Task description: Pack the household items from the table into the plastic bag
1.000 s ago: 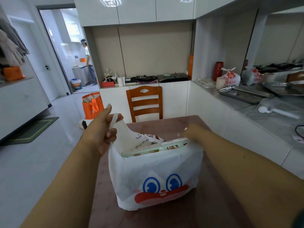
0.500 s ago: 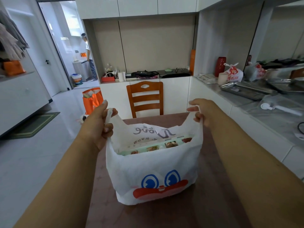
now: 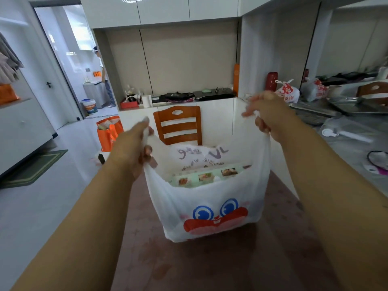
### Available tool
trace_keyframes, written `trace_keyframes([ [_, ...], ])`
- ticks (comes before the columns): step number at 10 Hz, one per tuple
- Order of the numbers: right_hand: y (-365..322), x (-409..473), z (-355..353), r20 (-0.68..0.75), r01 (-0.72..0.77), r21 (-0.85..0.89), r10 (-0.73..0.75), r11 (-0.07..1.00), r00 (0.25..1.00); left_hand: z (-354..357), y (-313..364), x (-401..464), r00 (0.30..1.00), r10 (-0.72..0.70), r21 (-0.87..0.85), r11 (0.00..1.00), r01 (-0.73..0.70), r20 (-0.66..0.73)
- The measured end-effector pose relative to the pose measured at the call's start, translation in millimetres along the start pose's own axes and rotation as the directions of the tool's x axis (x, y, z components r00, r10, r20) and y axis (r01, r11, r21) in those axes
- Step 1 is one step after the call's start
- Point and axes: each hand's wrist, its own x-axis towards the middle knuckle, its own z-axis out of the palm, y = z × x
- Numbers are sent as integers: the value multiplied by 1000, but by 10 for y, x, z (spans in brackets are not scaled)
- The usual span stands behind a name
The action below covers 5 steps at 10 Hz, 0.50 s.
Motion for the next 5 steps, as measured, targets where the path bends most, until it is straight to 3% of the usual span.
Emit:
trace_keyframes([
  [1, 211, -87, 3, 44, -108, -344, 131, 933, 990, -1, -306, -28, 996, -78, 86, 994, 74, 47],
  [3, 283, -75, 120, 21, -32, -348, 42, 937, 999, 6, -274, 63, 995, -64, 209, 977, 47, 74],
  [5, 323, -21, 214, -95, 46, -485, -105, 873, 990, 65, -230, 40, 1000, -1, 267, 964, 8, -26],
])
